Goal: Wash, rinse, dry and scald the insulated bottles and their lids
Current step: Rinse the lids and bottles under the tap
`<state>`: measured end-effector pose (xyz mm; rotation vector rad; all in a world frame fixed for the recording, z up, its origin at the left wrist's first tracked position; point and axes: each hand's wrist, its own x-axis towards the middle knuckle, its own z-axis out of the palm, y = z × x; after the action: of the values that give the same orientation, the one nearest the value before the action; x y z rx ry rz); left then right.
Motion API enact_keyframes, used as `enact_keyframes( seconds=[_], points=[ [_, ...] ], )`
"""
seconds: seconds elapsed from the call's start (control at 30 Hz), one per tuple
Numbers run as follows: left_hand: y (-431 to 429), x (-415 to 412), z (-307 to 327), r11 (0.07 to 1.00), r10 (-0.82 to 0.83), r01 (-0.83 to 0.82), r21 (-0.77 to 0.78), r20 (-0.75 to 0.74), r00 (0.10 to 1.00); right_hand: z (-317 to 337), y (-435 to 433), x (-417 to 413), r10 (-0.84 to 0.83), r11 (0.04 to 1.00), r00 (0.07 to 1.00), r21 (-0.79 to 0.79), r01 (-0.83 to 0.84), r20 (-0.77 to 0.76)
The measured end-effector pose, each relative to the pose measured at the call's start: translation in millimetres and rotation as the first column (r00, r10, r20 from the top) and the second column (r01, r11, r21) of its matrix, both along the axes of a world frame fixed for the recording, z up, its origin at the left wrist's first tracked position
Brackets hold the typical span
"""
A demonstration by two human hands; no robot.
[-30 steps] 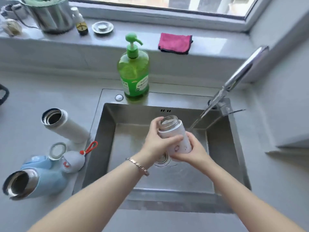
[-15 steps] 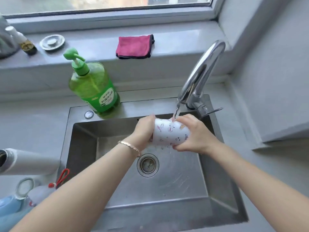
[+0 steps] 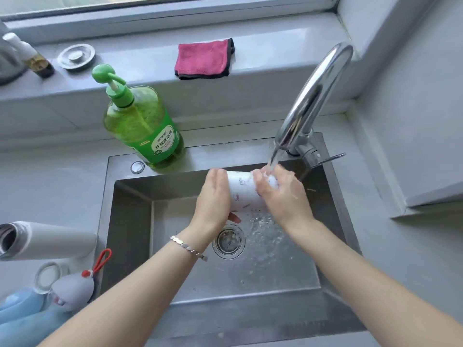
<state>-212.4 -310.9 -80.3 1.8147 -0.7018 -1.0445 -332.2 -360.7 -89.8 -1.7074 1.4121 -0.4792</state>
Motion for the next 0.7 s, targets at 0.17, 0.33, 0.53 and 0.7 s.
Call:
enact_keyframes(
  seconds=[0.17,0.33,0.53,0.7],
  points=[
    [21,0,-5,0.996,-0.039,0.050,-0.068,0.160,0.986,6,14,42,0.203,0.925,0.928,-0.251,-0.286,-0.312],
    [15,16,5,0.999,-0.034,0.036,-0.034,0.071,0.997,-6,-6,-4,0.374,0.927,0.921,0.028,-0.374,-0.110],
    [-10,-19,21,0.924,-0.374,0.383,0.023,0.273,0.886,-8,6,-40,0.284,0.958,0.957,0.014,-0.286,0.065],
    [-17,-40,20,0.929,-0.359,0.356,-0.102,-0.015,0.933,-8,8,-45,-0.045,0.993,0.906,0.119,-0.006,0.421]
  ],
)
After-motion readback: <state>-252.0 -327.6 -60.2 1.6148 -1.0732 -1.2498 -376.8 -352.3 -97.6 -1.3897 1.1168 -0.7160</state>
